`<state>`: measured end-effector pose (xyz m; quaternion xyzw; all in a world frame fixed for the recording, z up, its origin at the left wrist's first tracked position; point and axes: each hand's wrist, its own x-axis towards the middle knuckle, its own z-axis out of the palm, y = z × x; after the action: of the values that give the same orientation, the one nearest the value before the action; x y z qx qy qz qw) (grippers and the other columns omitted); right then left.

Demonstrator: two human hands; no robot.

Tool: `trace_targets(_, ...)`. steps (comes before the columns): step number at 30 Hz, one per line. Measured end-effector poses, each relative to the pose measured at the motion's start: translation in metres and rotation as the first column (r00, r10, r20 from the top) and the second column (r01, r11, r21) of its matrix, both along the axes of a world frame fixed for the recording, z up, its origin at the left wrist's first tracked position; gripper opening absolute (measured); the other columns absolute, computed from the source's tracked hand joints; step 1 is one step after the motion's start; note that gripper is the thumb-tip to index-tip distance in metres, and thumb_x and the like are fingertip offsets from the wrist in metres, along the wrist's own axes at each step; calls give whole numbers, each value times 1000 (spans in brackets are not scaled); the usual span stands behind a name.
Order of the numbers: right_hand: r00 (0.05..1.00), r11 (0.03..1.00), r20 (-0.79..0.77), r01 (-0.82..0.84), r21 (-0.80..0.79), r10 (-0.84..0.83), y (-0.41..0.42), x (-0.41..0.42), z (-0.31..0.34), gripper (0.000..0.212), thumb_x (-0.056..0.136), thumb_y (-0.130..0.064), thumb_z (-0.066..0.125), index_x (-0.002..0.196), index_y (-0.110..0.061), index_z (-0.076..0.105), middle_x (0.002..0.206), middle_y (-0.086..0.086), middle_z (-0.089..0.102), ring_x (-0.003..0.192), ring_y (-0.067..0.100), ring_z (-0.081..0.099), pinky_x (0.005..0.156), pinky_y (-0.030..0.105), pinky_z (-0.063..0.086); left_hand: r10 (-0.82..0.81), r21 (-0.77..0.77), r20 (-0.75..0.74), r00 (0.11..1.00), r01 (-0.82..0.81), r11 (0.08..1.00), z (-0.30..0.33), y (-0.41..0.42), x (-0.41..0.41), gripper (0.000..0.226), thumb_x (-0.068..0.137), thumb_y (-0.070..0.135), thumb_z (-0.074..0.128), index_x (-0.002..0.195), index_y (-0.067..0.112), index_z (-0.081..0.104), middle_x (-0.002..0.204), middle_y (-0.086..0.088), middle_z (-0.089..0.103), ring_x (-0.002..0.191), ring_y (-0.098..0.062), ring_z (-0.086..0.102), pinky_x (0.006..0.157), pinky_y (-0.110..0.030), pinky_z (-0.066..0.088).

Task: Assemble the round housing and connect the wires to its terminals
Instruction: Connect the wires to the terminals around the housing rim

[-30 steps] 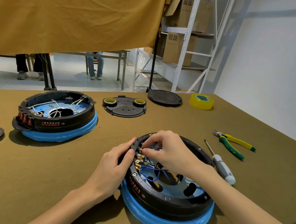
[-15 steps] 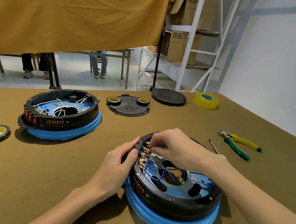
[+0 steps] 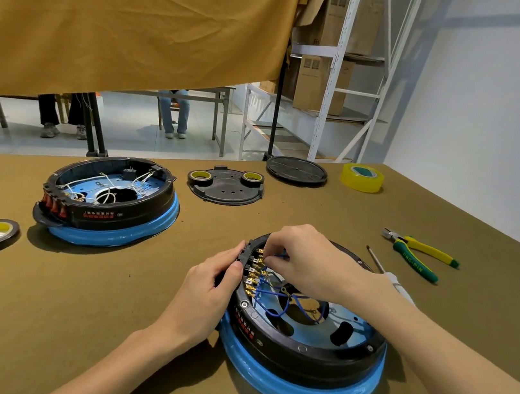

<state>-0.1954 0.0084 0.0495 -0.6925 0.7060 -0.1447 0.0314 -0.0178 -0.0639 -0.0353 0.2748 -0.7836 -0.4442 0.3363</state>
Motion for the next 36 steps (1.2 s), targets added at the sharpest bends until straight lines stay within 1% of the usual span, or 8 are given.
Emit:
trace_targets(5, 1000, 1000, -19, 16, -4, -16, -2, 3, -3, 15, 100, -22, 61, 105, -16, 74, 102, 0, 70, 92, 18, 63, 85, 41, 57, 0, -31, 24, 1000, 1, 1000, -3, -2, 0, 69, 98, 64, 34, 156, 27, 38, 156, 14, 47, 142, 5, 40, 121, -35, 37)
trace_targets(13, 1000, 999, -15, -7, 32, 8, 1, 1, 4, 14, 101, -20, 63, 108, -16, 75, 104, -1, 70, 94, 16, 64, 86, 34, 55, 7, -40, 28, 1000, -6, 999, -5, -2, 0, 70, 96, 64, 33, 156, 28, 37, 157, 13, 45, 142, 6, 38, 120, -29, 35)
trace_targets(18, 1000, 1000, -3, -3, 22, 3, 2, 2, 5, 16, 101, -20, 63, 109, -15, 76, 104, -1, 71, 93, 14, 63, 83, 29, 53, -12, -26, 18, 1000, 13, 1000, -4, -2, -1, 67, 101, 63, 33, 156, 26, 38, 157, 11, 46, 143, 2, 40, 120, -34, 37)
trace_targets(23, 1000, 1000, -9, 20, 22, -20, 2, 3, 4, 18, 101, -20, 62, 109, -14, 76, 105, 2, 72, 94, 18, 65, 86, 36, 56, -8, -85, 44, 999, 12, 996, -7, -3, 0, 72, 97, 64, 30, 158, 26, 34, 158, 13, 41, 143, 7, 35, 117, -21, 31)
trace_targets(27, 999, 999, -4, 40, 17, -39, 1, 5, 2, 19, 101, -20, 61, 108, -12, 77, 104, 4, 73, 93, 20, 66, 86, 40, 57, -7, -105, 53, 999, 13, 994, -9, -5, -1, 75, 96, 70, 28, 157, 27, 33, 154, 22, 38, 130, 30, 29, 106, 0, 26)
trace_targets(29, 999, 999, -2, 47, 22, -47, 1, 5, 1, 19, 102, -20, 61, 107, -11, 77, 104, 4, 73, 93, 20, 65, 86, 40, 57, -10, -92, 48, 999, 15, 996, -9, -5, -1, 77, 94, 71, 28, 157, 28, 33, 154, 21, 39, 132, 26, 32, 110, -6, 28)
trace_targets(32, 999, 999, 29, 41, 31, -41, 1, 4, 2, 18, 101, -20, 62, 109, -12, 77, 104, 3, 72, 92, 18, 65, 86, 39, 57, -13, -66, 35, 999, 15, 998, -9, -5, -1, 80, 92, 72, 28, 157, 27, 34, 157, 18, 40, 142, 10, 34, 119, -23, 31)
trace_targets(36, 998, 998, 34, 49, 42, -50, 1, 6, 1, 18, 101, -19, 61, 107, -12, 77, 103, 3, 73, 91, 19, 67, 85, 41, 58, -3, -99, 62, 998, 9, 995, -9, -4, -1, 80, 92, 73, 24, 158, 28, 31, 154, 22, 36, 142, 12, 30, 115, -14, 26)
